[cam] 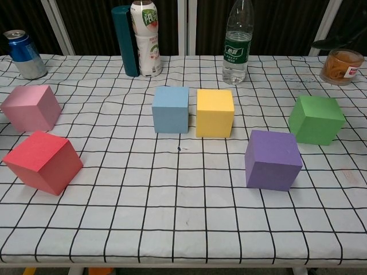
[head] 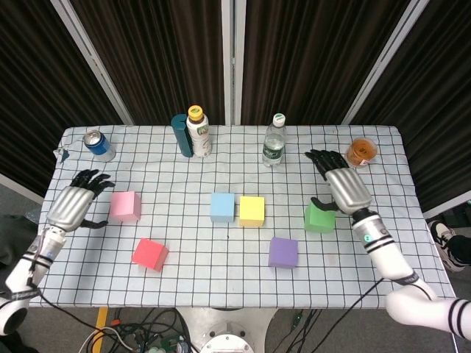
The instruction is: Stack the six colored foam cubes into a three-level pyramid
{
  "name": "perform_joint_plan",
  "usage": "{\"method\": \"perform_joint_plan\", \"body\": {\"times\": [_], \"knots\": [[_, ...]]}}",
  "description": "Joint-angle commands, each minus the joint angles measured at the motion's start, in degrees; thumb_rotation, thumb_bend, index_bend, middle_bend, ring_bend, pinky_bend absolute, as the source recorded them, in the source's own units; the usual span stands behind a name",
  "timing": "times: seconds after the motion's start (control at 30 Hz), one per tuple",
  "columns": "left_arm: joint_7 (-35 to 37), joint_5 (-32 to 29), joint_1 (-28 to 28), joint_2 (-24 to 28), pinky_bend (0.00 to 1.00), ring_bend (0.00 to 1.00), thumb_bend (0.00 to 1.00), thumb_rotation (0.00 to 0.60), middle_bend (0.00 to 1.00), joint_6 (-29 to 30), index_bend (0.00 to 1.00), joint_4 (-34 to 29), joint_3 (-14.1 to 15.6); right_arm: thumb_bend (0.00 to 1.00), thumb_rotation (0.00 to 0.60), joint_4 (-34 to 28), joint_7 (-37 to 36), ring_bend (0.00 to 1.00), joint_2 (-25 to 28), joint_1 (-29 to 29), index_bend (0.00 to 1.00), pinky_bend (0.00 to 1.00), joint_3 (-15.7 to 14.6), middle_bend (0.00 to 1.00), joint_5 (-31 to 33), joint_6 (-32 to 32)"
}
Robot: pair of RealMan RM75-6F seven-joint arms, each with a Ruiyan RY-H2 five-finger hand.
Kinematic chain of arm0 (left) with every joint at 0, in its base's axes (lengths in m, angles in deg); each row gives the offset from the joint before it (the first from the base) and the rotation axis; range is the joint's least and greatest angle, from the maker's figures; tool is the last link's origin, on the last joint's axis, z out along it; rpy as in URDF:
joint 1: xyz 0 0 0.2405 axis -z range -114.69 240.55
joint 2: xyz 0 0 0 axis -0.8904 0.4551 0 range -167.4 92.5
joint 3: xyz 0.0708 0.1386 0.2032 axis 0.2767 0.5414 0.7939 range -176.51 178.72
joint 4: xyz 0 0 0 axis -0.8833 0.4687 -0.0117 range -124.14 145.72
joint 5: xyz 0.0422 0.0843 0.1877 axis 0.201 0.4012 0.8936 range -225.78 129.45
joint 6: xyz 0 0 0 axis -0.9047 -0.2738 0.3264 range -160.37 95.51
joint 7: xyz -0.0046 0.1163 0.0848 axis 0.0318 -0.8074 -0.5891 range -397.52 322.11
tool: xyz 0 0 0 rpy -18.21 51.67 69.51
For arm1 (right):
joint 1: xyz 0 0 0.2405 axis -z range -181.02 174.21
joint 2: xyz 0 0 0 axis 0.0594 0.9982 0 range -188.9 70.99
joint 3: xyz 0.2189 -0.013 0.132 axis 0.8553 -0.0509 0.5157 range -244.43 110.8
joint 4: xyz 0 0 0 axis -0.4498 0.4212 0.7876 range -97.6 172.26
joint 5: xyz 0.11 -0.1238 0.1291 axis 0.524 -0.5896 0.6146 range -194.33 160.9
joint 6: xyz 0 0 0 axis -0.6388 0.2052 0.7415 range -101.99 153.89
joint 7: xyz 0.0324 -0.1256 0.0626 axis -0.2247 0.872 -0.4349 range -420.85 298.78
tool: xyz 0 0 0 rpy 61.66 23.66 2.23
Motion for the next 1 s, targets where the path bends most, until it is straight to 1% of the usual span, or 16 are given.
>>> {"method": "perform_joint_plan", "body": {"times": [0.03, 0.2, 0.43, 0.57, 0.67, 0.77, 0.83, 0.93, 1.0], "knots": [[-1.9, -2.7, 2.5, -2.6, 0.06, 0.06, 0.05, 0.6, 0.14, -3.5, 0.21, 1.4, -0.4, 0.2, 0.6, -1.5, -2.1, 0.0, 3.1, 2.9, 0.0, 0.0, -1.6, 0.05, -2.6, 1.8], [-4.6, -5.6, 3.3, -4.7, 0.07, 0.06, 0.05, 0.6, 0.14, -5.3, 0.2, 2.2, -0.1, 0.2, 0.6, -1.0, -5.6, 0.0, 5.0, 5.3, 0.0, 0.0, -2.5, 0.05, -4.5, 2.0], [-4.7, -8.7, 5.2, -7.8, 0.07, 0.06, 0.07, 0.6, 0.14, -8.7, 0.2, 6.5, -0.3, 0.21, 0.6, 0.6, -7.7, 0.0, 4.5, 7.0, 0.0, 0.0, -3.8, 0.06, -7.1, 1.5], [-4.1, -9.2, 6.2, -9.1, 0.07, 0.06, 0.09, 0.6, 0.14, -10.9, 0.2, 8.5, 0.4, 0.21, 0.6, 0.8, -8.6, 0.0, 4.4, 8.1, 0.0, 0.0, -4.1, 0.06, -8.5, 2.2], [-3.8, -9.4, 6.6, -10.4, 0.07, 0.11, 0.13, 0.6, 0.2, -11.2, 0.22, 10.1, 0.7, 0.21, 0.6, 1.0, -9.2, 0.0, 4.2, 8.6, 0.0, 0.0, -4.4, 0.07, -9.4, 2.0], [-4.4, -9.4, 7.2, -11.6, 0.1, 0.2, 0.2, 0.6, 0.3, -11.2, 0.28, 12.0, 0.7, 0.21, 0.6, 1.2, -9.6, 0.0, 4.0, 8.9, 0.0, 0.0, -4.4, 0.07, -10.0, 2.1], [-5.8, -9.3, 7.6, -12.2, 0.12, 0.26, 0.23, 0.6, 0.36, -10.9, 0.32, 13.1, 0.7, 0.21, 0.6, 1.2, -9.8, 0.0, 4.0, 9.2, 0.0, 0.0, -4.4, 0.07, -10.4, 2.4], [-6.9, -9.8, 8.4, -12.4, 0.15, 0.34, 0.24, 0.6, 0.44, -10.5, 0.34, 12.7, 0.0, 0.21, 0.6, 1.1, -10.0, 0.0, 4.3, 9.6, 0.0, 0.0, -4.1, 0.07, -10.8, 2.8], [-7.2, -9.9, 9.0, -12.2, 0.16, 0.35, 0.24, 0.6, 0.45, -10.5, 0.34, 11.8, -0.6, 0.21, 0.6, 1.0, -10.1, 0.0, 4.6, 9.8, 0.0, 0.0, -3.9, 0.07, -10.8, 3.0]]}}
